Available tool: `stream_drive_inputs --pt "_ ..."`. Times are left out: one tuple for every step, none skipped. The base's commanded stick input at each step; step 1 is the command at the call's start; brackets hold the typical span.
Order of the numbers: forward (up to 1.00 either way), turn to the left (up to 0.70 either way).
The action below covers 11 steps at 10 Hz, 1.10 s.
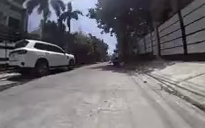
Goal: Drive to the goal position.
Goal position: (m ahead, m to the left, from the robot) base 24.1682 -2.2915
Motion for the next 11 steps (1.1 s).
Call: stream_drive_inputs --pt "1.0 0.02" --pt "1.0 0.02" --pt "1.0 0.02" --pt "1.0 0.02" --pt "1.0 0.02" --pt "1.0 0.02" --pt "1.0 0.02" --pt "1.0 0.02" --pt "1.0 0.02" --pt "1.0 0.02" --pt "1.0 0.02"
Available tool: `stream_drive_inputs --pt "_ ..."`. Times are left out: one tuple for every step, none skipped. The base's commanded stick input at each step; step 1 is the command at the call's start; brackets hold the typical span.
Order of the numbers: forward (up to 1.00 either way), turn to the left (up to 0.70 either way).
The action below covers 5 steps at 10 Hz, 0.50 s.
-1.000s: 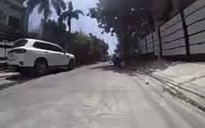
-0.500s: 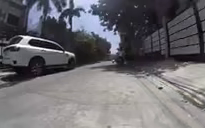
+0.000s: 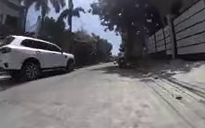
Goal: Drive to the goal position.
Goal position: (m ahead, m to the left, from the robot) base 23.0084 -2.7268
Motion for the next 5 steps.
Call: stream_drive_inputs --pt "1.0 0.02" --pt "1.0 0.02" --pt "1.0 0.02" --pt "1.0 0.02" --pt "1.0 0.02"
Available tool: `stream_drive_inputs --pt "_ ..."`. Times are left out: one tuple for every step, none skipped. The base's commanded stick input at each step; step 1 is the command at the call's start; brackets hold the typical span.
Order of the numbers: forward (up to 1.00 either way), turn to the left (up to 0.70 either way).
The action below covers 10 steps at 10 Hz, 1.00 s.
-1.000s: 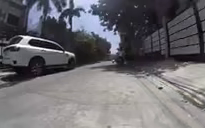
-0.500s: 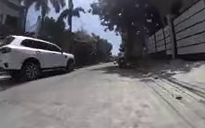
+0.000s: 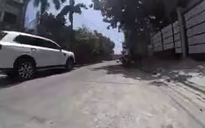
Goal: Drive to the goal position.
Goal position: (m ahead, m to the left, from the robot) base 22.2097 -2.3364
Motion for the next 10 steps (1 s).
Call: stream_drive_inputs --pt "1.0 0.02" --pt "1.0 0.02" --pt "1.0 0.02" --pt "1.0 -0.13" --pt "1.0 -0.31" --pt "1.0 -0.38" --pt "1.0 -0.38" --pt "1.0 -0.14" --pt "1.0 0.02" --pt "1.0 0.02"
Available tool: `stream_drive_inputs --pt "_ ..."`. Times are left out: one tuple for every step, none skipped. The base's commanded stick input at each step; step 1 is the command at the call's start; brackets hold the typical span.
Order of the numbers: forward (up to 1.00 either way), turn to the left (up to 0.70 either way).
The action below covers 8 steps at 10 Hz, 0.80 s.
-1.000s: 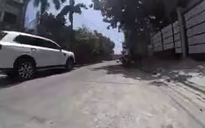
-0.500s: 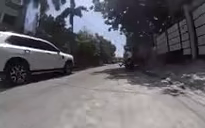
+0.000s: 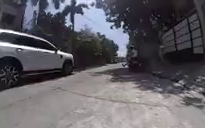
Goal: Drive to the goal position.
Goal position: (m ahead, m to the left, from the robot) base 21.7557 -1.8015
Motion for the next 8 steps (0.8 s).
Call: stream_drive_inputs --pt "1.0 0.02" --pt "1.0 0.02" --pt "1.0 0.02" --pt "1.0 0.02" --pt "1.0 0.02" --pt "1.0 -0.1" --pt "1.0 -0.38" --pt "1.0 -0.38"
